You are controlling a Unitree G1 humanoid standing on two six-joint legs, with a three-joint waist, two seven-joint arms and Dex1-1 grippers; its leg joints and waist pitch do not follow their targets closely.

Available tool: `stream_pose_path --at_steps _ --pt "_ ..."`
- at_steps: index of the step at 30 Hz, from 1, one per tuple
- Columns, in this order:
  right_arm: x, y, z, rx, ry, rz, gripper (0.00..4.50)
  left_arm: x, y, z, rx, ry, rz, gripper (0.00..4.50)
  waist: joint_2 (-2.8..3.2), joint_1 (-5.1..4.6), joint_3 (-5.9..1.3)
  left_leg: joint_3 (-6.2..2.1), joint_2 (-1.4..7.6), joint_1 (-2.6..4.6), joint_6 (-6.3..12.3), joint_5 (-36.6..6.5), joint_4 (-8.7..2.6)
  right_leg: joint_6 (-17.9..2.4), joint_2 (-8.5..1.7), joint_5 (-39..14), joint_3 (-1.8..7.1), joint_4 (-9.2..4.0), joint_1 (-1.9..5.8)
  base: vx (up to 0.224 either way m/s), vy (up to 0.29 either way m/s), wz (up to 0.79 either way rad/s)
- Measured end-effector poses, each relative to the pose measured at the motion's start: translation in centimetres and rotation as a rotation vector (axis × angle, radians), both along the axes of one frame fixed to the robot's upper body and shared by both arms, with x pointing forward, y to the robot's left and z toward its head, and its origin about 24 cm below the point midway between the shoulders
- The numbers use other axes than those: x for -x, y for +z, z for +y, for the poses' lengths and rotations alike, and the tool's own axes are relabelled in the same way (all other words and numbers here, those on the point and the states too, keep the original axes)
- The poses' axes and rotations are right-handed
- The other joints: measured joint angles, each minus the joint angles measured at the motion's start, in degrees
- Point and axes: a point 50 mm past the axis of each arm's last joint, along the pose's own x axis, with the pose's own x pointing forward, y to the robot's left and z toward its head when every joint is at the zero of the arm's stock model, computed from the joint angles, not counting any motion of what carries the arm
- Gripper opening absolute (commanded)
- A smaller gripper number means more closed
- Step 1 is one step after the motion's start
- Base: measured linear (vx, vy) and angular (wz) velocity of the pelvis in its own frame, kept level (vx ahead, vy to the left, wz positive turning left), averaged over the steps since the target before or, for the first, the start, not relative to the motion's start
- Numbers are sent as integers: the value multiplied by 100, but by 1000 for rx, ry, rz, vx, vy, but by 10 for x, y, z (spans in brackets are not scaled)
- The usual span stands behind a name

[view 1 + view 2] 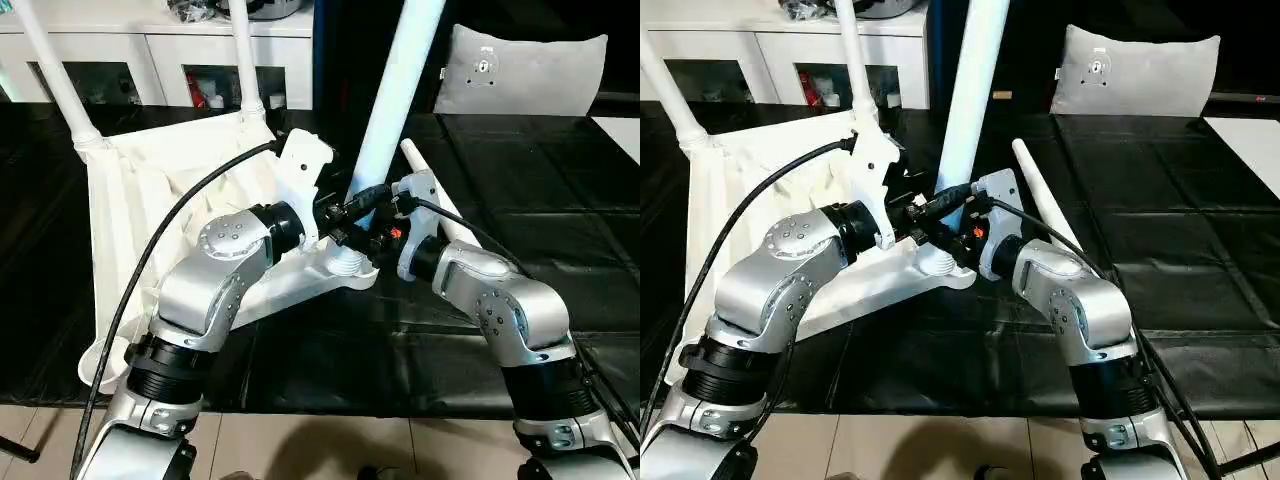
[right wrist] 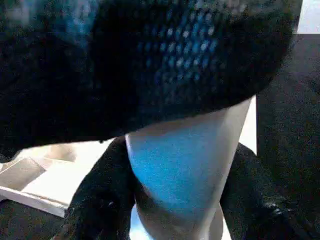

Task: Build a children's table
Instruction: Insert table leg to table base

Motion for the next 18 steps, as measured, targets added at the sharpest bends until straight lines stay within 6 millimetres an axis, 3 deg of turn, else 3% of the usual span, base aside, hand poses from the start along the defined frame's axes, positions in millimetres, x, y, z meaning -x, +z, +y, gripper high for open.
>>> stream_pose_path --at_steps 6,7,8,18 --pt "-1 1 0 10 0 -3 191 0 0 0 25 0 20 188 3 0 -2 0 0 0 0 0 1 -1 0 2 0 0 0 0 0 0" --pt "-1 0 0 12 0 -4 191 0 0 0 30 -2 24 244 3 0 -2 0 0 0 0 0 1 -2 0 2 0 0 0 0 0 0" --pt "-1 0 0 12 0 -5 191 0 0 0 32 -3 27 258 3 -2 -2 0 0 0 0 0 1 -2 0 2 -1 0 0 0 0 0" --pt "-1 -1 4 0 6 9 191 0 0 6 9 6 40 258 -1 -2 -3 0 1 1 -1 1 2 -1 0 3 0 3 0 0 0 0"
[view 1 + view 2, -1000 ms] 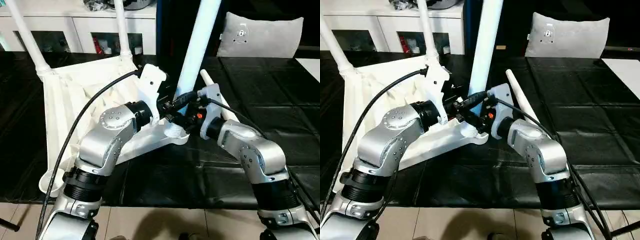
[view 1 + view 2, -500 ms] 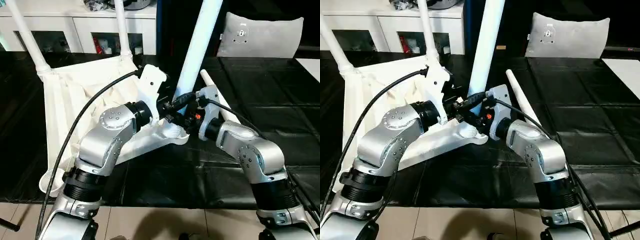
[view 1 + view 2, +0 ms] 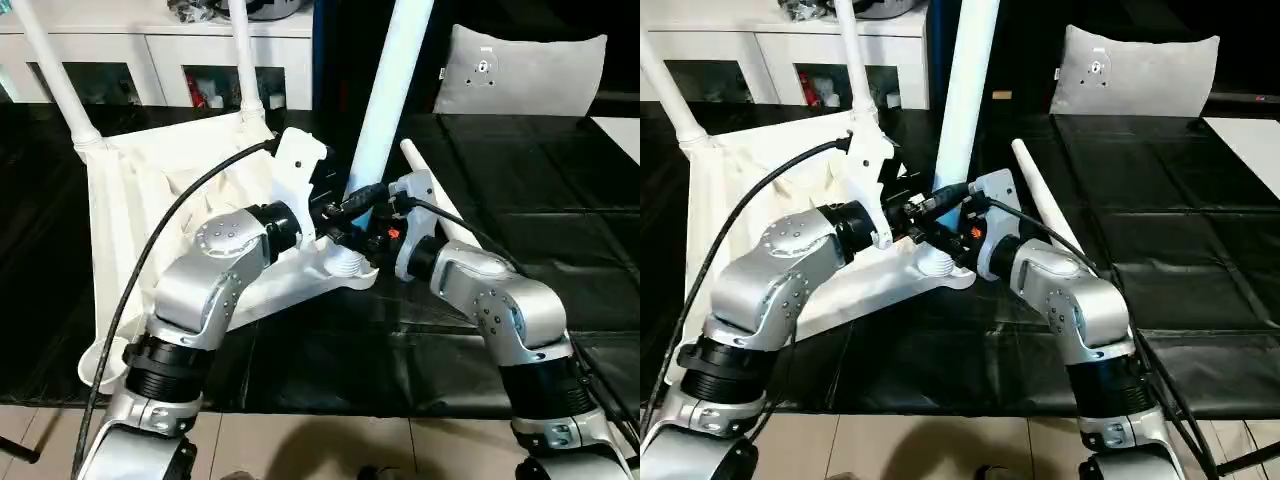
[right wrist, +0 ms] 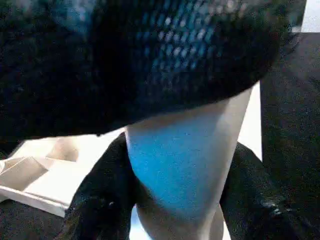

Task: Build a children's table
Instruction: Insert table leg to table base

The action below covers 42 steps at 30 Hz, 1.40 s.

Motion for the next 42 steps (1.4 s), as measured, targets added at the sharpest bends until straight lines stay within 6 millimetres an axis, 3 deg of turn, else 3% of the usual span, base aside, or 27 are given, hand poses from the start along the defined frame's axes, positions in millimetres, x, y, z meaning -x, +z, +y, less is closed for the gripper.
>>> stream_pose_path --at_steps 10,18,24,31,36,39,42 --pt "3 -8 6 12 20 21 191 5 -8 7 -13 -3 19 258 -4 10 -3 0 0 -2 -1 0 1 0 0 0 0 0 -1 0 0 0" --pt "6 -12 3 12 18 21 190 7 -11 6 3 -45 41 336 -5 11 -3 0 0 -1 -3 2 6 1 0 0 2 0 2 0 0 0" --pt "7 -15 -4 28 -12 25 190 9 -17 10 25 -43 68 367 -5 5 -3 0 0 -1 -3 2 6 2 0 1 2 0 1 0 0 0" --pt "6 -14 -8 24 -27 23 190 7 -6 18 298 -59 93 431 -8 6 -5 1 -1 -1 -3 2 8 2 0 1 2 0 1 0 0 0" --pt "6 -14 -8 25 -26 23 190 5 0 25 523 -47 135 434 -11 9 -7 1 -1 -2 -3 2 10 2 0 1 1 0 2 0 0 0" --pt "7 -14 -9 30 -2 16 190 -12 3 32 579 107 162 434 -18 16 -9 -1 -1 -5 2 5 20 10 1 6 -2 0 4 0 0 0" --pt "9 -10 -6 27 32 -9 190 -28 5 43 514 247 155 434 -36 7 -20 0 -1 -5 5 7 21 18 1 10 0 -3 4 0 0 0"
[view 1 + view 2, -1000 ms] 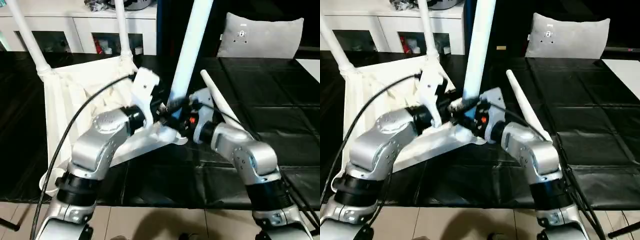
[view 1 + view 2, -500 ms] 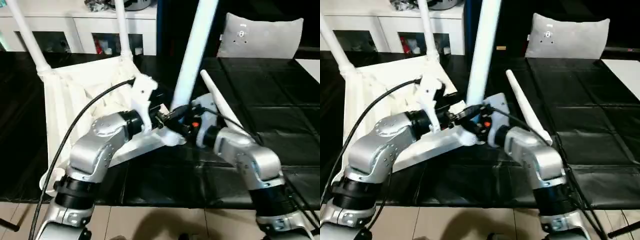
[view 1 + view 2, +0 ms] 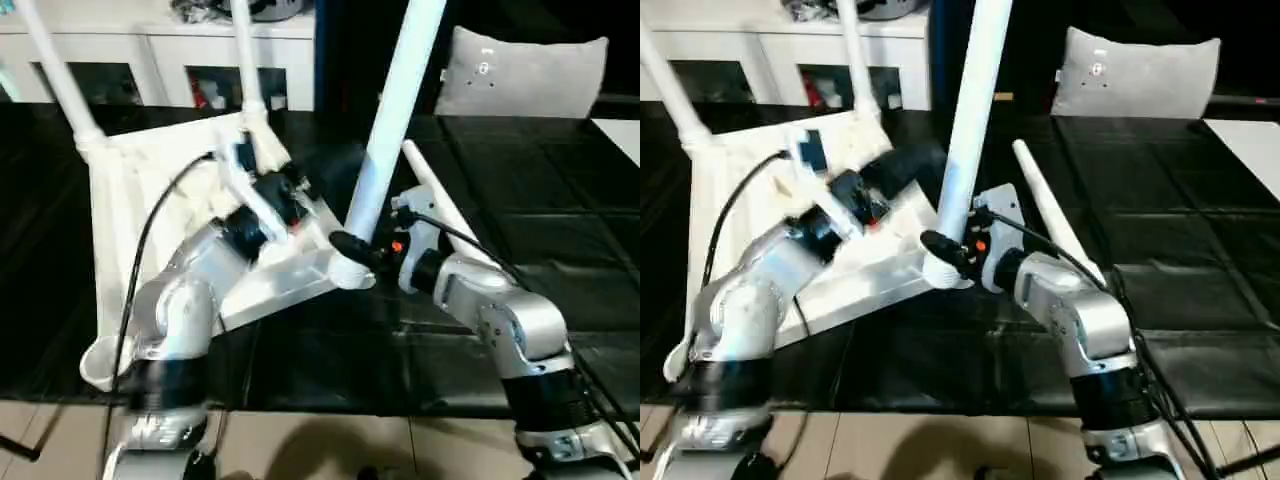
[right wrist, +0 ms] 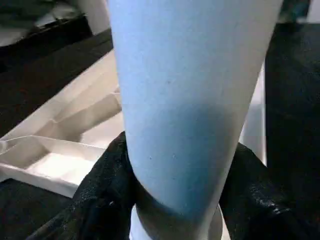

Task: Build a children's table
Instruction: Insert table leg to table base

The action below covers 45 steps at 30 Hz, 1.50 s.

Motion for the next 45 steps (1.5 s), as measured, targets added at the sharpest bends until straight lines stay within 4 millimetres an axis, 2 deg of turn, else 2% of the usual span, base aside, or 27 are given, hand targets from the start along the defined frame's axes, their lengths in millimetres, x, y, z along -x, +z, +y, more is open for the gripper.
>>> stream_pose_path --at_steps 4,9,12,17,23,26,30,33,36,38,40,42,45 --pt "1 2 2 -1 28 -23 190 -8 -6 -1 -84 16 39 434 -18 9 -11 -1 0 -11 0 0 0 4 -4 2 1 -6 -3 0 0 0" --pt "2 1 4 3 38 -34 190 -1 -3 -26 -141 -154 18 434 -19 90 -11 -2 0 -15 1 -2 -1 3 -7 3 2 -3 -7 0 0 0" --pt "2 2 2 10 38 -42 190 7 3 -34 -158 -256 -16 434 -19 111 -11 -1 1 -10 0 -2 -2 0 -6 5 1 2 -7 0 0 0" --pt "1 2 -1 17 29 -58 189 12 9 -33 -181 -295 -50 434 -18 102 -11 0 3 -5 -2 2 2 1 -4 6 0 4 -3 0 0 0" --pt "0 1 -2 39 1 -61 189 8 8 -28 -249 -245 -75 434 -17 97 -11 0 3 -8 -2 2 14 4 -5 8 2 1 0 0 0 0" --pt "-2 1 -9 39 -44 -65 189 4 -4 -14 -436 -212 -75 442 -15 85 -13 -1 5 -6 -2 2 12 8 -4 10 1 2 -2 0 0 0" --pt "-5 0 -37 68 -165 -70 189 8 -32 5 -658 -241 -30 450 -10 85 -16 -1 3 -8 -3 1 9 11 -5 12 5 1 -6 0 0 0" --pt "-4 -2 -47 101 -200 -70 189 17 -58 -1 -778 -349 12 450 -10 116 -16 -3 2 -7 -3 1 9 10 -5 13 6 3 -6 0 0 0" --pt "-1 -9 -49 104 -209 -46 189 20 -69 -7 -837 -400 17 450 -9 107 -16 -1 3 -7 -4 1 9 9 -5 13 7 4 -4 0 0 0" --pt "1 -12 -52 108 -218 -37 189 20 -75 -9 -854 -419 16 423 4 102 -22 0 3 -3 -4 1 10 9 -5 13 7 3 4 0 0 0" --pt "4 -16 -57 118 -233 -24 189 18 -83 -12 -841 -424 30 416 23 89 -34 2 -1 0 -3 2 11 10 -6 13 9 0 6 0 0 0" --pt "5 -18 -58 122 -234 -18 189 17 -91 -11 -859 -434 42 381 24 75 -35 1 0 0 -9 7 10 10 -6 14 7 0 4 0 0 0" --pt "5 -19 -58 125 -237 -17 189 17 -99 -10 -901 -448 54 369 36 16 -41 1 0 0 -12 8 11 11 -5 14 5 -1 5 0 0 0"
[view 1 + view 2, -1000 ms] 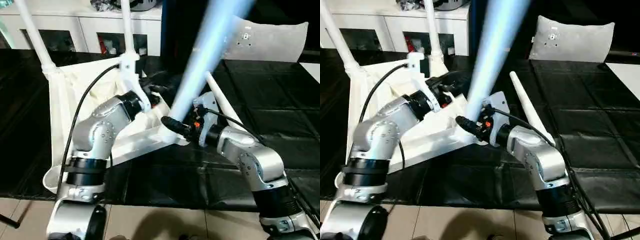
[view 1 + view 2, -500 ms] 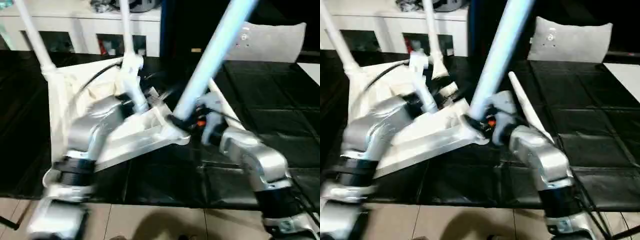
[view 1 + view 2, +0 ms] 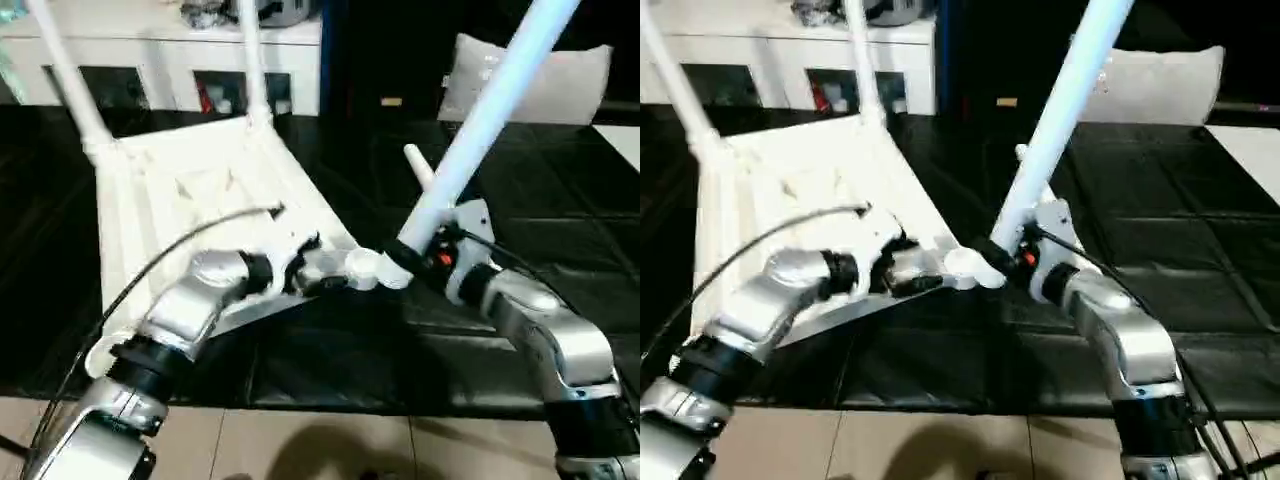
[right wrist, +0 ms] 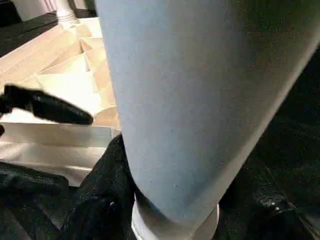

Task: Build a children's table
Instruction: Insert table leg to table base

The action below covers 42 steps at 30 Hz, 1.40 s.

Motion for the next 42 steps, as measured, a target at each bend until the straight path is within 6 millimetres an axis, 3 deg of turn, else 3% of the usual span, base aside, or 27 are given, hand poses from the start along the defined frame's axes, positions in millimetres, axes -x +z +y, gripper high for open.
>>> stream_pose_path --at_steps 13,42 --pt "4 -1 3 7 20 -5 189 -2 -19 5 -24 25 75 259 3 -32 -2 -3 1 -5 1 -1 -2 0 -1 0 -2 -2 -1 0 0 0" --pt "6 0 7 22 65 -3 189 1 -18 11 -75 -9 134 39 3 -54 -3 -2 2 0 1 0 -1 0 0 0 -4 -4 0 0 0 0"
